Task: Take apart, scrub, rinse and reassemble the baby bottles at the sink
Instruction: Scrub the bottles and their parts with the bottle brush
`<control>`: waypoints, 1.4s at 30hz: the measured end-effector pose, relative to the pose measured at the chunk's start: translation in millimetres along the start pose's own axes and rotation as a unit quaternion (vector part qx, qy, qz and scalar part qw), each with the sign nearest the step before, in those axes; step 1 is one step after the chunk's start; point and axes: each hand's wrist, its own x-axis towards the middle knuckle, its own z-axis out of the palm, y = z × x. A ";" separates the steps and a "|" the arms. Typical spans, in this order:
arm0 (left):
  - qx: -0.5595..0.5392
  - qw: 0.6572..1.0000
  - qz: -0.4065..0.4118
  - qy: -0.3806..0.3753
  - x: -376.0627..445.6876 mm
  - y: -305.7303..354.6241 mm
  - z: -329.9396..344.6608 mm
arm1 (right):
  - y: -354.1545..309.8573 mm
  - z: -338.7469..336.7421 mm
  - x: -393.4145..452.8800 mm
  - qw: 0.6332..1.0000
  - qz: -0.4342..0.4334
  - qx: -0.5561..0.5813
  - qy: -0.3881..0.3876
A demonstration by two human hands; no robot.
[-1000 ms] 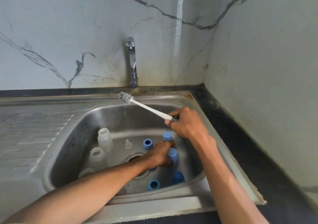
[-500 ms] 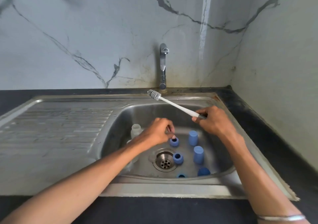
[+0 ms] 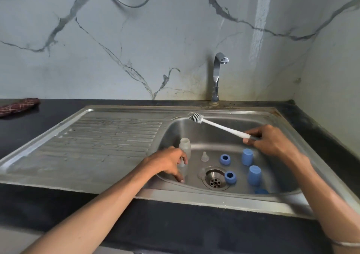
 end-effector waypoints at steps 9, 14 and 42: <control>0.114 0.991 0.010 -0.071 -1.7 9.1 2.5 | -2.5 12.1 0.9 0.995 -0.013 -0.067 -0.073; 0.072 0.995 0.018 -0.062 4.0 7.0 2.3 | -2.6 16.3 1.3 0.994 -0.014 -0.068 -0.083; -0.198 0.927 0.061 0.313 63.2 8.8 -30.7 | 23.5 -9.0 15.7 0.999 0.024 0.039 0.003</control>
